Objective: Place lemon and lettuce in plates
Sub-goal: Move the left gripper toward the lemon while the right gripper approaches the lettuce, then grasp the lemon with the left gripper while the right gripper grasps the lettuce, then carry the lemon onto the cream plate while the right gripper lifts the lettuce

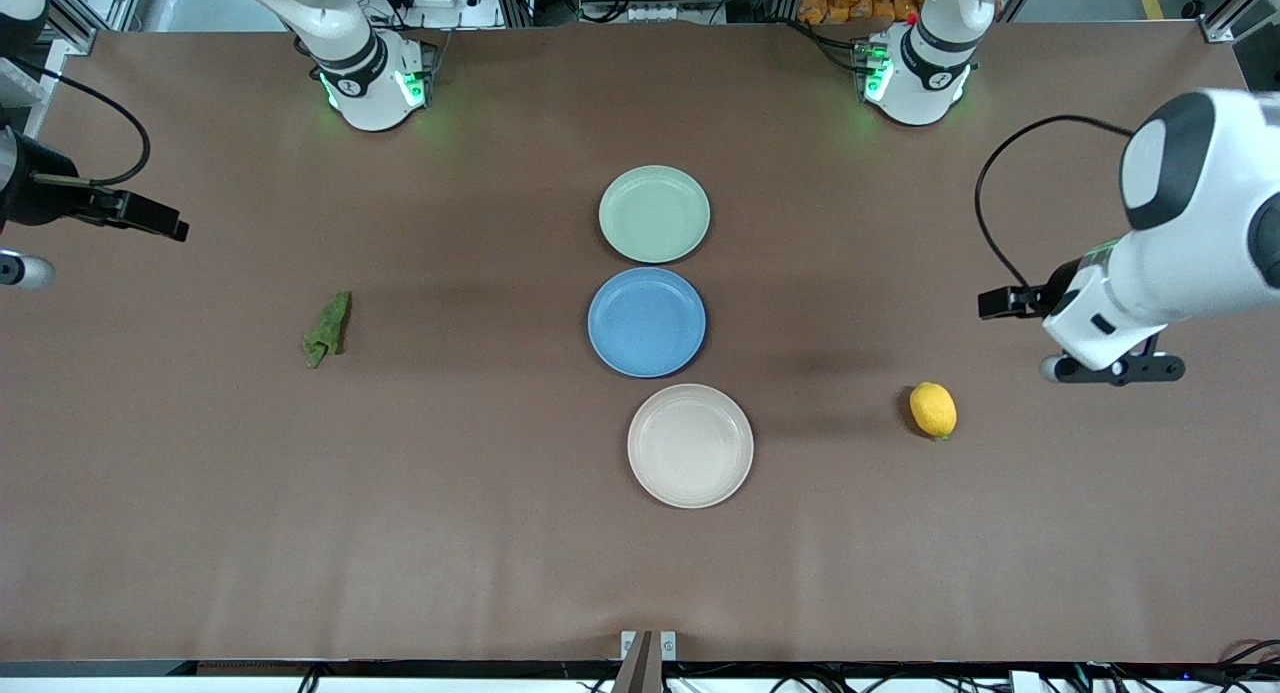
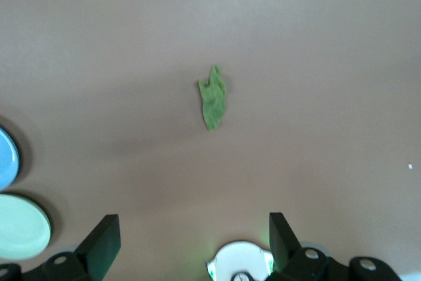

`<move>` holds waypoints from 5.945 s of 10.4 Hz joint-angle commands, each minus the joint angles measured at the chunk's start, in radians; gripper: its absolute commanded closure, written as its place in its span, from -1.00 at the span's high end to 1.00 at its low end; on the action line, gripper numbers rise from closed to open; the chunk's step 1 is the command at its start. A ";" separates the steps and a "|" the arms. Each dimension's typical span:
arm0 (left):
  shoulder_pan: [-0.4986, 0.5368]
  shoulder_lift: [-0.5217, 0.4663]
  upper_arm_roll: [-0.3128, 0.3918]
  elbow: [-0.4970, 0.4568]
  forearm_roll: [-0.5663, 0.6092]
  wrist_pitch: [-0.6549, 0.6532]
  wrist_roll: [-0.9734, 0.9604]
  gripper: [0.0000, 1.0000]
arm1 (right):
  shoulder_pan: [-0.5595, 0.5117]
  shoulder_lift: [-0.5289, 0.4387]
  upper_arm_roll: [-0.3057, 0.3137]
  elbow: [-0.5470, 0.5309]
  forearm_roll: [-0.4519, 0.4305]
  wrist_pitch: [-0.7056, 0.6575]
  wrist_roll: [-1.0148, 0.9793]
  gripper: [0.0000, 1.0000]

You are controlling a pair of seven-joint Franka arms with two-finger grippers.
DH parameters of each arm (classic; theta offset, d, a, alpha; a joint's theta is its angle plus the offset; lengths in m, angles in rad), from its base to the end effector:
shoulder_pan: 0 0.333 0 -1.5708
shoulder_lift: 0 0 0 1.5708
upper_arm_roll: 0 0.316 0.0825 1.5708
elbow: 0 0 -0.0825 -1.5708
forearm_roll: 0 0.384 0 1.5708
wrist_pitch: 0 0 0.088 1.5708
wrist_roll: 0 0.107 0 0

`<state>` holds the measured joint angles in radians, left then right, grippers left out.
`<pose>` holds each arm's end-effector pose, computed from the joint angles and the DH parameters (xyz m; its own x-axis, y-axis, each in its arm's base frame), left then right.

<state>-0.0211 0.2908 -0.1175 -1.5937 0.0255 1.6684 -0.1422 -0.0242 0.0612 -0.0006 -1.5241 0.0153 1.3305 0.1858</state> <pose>0.6185 -0.0767 0.4497 0.9774 0.0019 -0.2116 -0.0026 -0.9998 -0.0209 0.5449 -0.0116 0.5946 0.9462 -0.2047 -0.2505 -0.2033 -0.9786 0.0316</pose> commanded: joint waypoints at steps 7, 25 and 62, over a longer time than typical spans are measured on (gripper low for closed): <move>0.038 0.157 0.001 -0.100 0.020 0.324 -0.017 1.00 | -0.025 0.000 -0.006 -0.172 0.008 0.093 -0.011 1.00; 0.003 0.389 0.007 -0.097 0.022 0.567 -0.120 1.00 | -0.049 0.199 -0.004 -0.657 0.011 0.833 -0.031 1.00; -0.529 0.491 0.071 0.087 0.017 0.965 -0.981 0.99 | 0.292 0.336 0.073 -0.317 0.293 0.337 0.505 -1.00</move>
<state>-0.4936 0.7627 -0.1091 -1.5304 0.0283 2.6125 -1.0843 0.1737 0.4131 0.0806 -1.8708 0.2968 1.6777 0.5740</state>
